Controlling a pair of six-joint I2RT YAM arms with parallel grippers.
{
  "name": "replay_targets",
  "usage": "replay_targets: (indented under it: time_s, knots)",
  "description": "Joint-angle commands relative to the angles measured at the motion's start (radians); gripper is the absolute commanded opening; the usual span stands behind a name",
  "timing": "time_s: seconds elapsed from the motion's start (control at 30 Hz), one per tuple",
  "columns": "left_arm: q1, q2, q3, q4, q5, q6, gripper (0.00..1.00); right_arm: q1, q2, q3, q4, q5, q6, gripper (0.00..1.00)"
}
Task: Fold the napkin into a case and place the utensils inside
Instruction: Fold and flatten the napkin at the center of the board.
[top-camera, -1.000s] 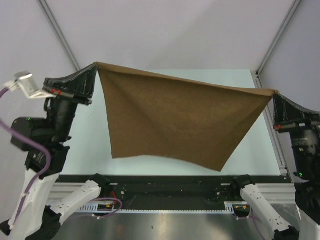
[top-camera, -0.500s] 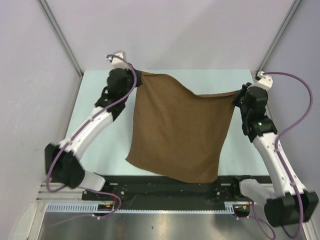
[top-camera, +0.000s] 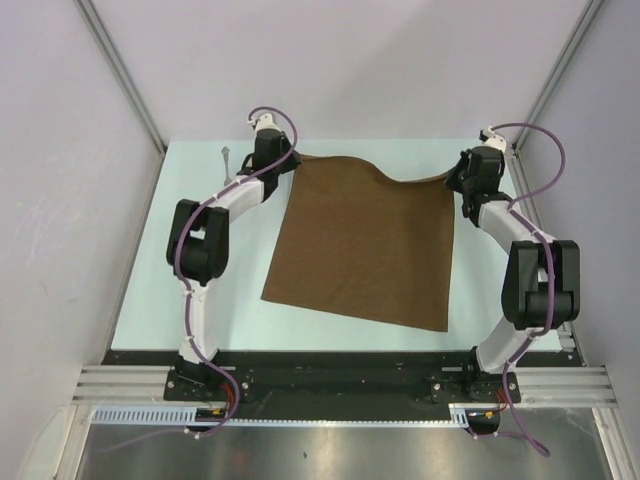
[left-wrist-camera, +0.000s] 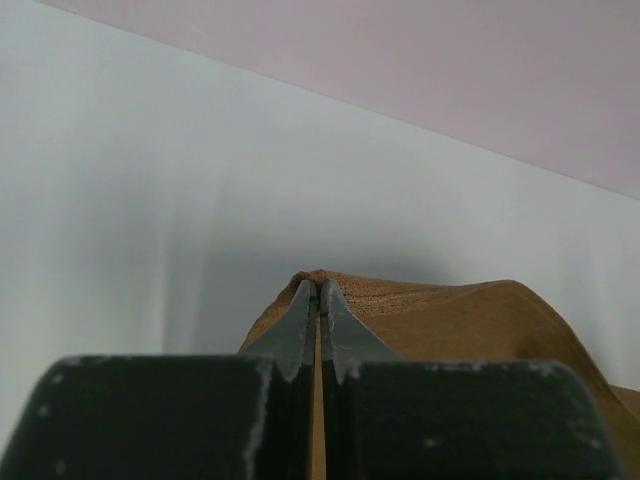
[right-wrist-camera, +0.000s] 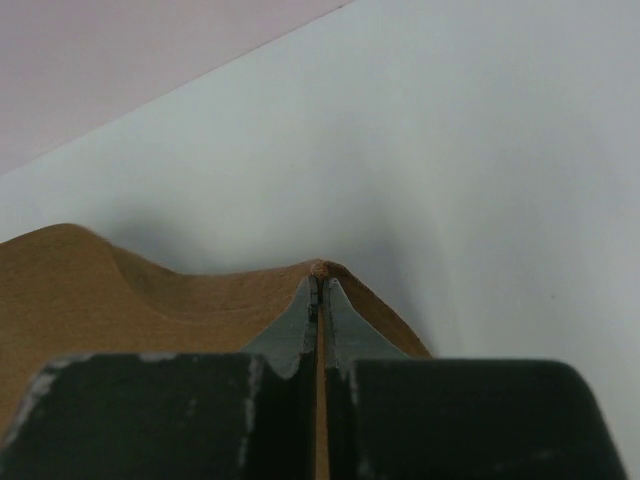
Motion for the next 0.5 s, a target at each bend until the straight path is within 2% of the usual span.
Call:
replay_targets:
  time_s: [0.0,0.1,0.13,0.17,0.23,0.37,0.47]
  knots:
    - [0.013,-0.015,0.091,0.026,0.062,-0.05,0.0,-0.005,-0.003,0.078,0.025,-0.049,0.013,0.0]
    - [0.014,-0.067,0.069,-0.107,0.061,-0.058,0.0,-0.006,-0.077,0.06,-0.131,-0.049,0.043,0.0]
    - [0.016,-0.088,0.062,-0.155,0.052,-0.07,0.0,-0.006,-0.101,0.052,-0.229,-0.049,0.051,0.0]
    - [0.017,-0.105,0.057,-0.298,0.053,-0.087,0.0,-0.006,-0.152,0.045,-0.278,-0.078,0.053,0.0]
    - [0.014,-0.183,0.024,-0.4,0.052,-0.106,0.0,-0.006,-0.21,-0.01,-0.405,-0.066,0.079,0.0]
    - [0.008,-0.332,-0.157,-0.582,-0.005,-0.102,0.0,-0.037,-0.358,-0.122,-0.544,-0.124,0.148,0.0]
    - [0.01,-0.435,-0.3,-0.602,0.011,-0.083,0.0,-0.032,-0.439,-0.187,-0.669,-0.173,0.183,0.0]
